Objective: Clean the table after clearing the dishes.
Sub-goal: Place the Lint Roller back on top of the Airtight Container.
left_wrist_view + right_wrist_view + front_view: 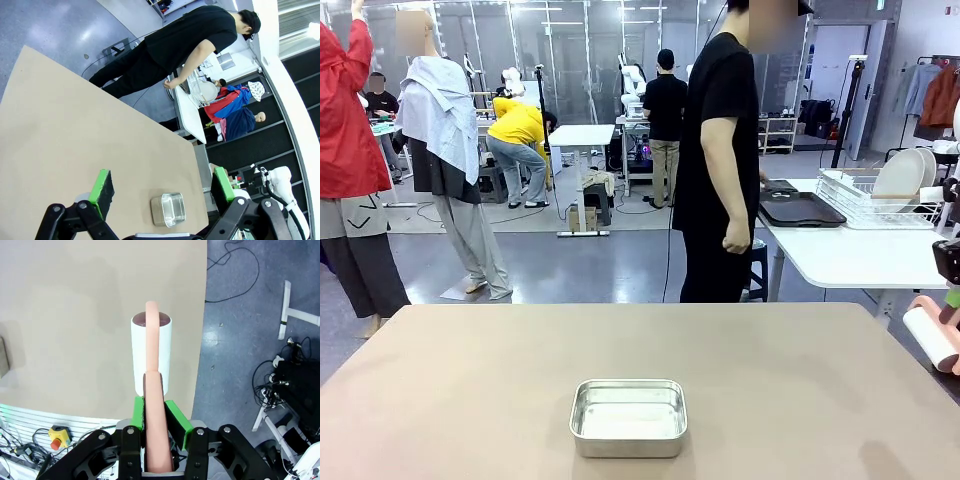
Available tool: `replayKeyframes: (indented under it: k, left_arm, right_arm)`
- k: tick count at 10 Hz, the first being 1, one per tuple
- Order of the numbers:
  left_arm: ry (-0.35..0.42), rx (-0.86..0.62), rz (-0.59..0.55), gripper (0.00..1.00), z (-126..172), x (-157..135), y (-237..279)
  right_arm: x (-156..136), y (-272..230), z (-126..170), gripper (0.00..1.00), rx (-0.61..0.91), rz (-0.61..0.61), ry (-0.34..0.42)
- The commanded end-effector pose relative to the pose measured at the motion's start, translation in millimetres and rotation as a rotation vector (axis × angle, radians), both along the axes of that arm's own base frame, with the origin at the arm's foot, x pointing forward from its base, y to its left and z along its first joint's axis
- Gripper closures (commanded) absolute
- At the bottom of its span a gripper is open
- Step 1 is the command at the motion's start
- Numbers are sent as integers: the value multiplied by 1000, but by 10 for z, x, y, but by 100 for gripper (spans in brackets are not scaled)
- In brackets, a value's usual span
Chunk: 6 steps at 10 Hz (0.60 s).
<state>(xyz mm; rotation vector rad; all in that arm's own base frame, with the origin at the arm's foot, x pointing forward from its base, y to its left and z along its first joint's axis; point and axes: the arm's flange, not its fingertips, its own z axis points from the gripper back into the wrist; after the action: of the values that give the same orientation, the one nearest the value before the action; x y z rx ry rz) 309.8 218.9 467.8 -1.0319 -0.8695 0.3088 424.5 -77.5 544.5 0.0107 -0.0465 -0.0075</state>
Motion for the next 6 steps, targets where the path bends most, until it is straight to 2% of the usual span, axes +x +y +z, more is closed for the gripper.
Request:
replayKeyframes:
  k: [1, 2, 4, 6]
  left_arm:
    - [16, -6, -8, 0, 23, -27, 19]
    - [16, -6, -8, 0, 23, -27, 19]
    - [16, -6, -8, 0, 23, -27, 19]
    - [16, -6, -8, 0, 23, -27, 19]
  right_arm:
    - [14, 5, 34, 77, 0, -4, -4]
    - [0, 0, 0, 77, 0, 0, 0]
    - [205, 461, 458, 77, -88, 208, -117]
    - [223, 1132, 878, 77, -158, 472, -218]
